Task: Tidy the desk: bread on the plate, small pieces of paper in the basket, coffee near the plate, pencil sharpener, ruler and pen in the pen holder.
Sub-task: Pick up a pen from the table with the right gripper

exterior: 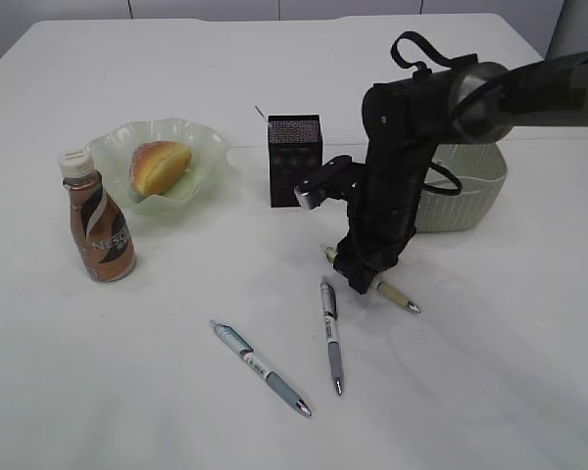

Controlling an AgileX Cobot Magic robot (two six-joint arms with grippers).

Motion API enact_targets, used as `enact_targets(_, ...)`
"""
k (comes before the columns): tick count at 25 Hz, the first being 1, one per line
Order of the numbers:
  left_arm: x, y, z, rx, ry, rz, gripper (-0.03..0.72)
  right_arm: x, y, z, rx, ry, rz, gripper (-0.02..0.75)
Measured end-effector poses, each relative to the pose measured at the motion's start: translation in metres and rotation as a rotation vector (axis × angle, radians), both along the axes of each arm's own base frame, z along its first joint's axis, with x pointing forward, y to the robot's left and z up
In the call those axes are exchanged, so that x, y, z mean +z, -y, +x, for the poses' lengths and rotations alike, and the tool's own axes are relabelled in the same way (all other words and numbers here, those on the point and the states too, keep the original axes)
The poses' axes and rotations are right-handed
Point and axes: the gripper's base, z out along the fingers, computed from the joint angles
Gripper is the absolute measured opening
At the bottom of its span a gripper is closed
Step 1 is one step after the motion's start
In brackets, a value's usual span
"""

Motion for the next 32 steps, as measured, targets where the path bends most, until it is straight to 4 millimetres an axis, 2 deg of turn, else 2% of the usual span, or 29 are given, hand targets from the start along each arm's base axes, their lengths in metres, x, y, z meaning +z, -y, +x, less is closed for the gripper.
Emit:
enact_targets(9, 0.0, 0.0, 0.0, -0.001, 0.0, 0.001, 0.389, -0.007, -0.002, 0.0, 0.004, -0.025, 0.012, 0.416)
enact_targets(16, 0.0, 0.0, 0.0, -0.001, 0.0, 0.001, 0.388, -0.007, -0.002, -0.001, 0.017, -0.042, 0.009, 0.296)
enact_targets(23, 0.0, 0.0, 0.0, -0.001, 0.0, 0.001, 0.376, -0.007, -0.002, -0.002, 0.019, -0.05, 0.007, 0.102)
enact_targets(29, 0.0, 0.0, 0.0, -0.001, 0.0, 0.001, 0.374, -0.004, -0.002, -0.003, -0.006, -0.108, -0.011, 0.081)
enact_targets(32, 0.0, 0.0, 0.0, -0.001, 0.0, 0.001, 0.374, 0.005, -0.003, 0.0, -0.027, -0.127, -0.016, 0.079)
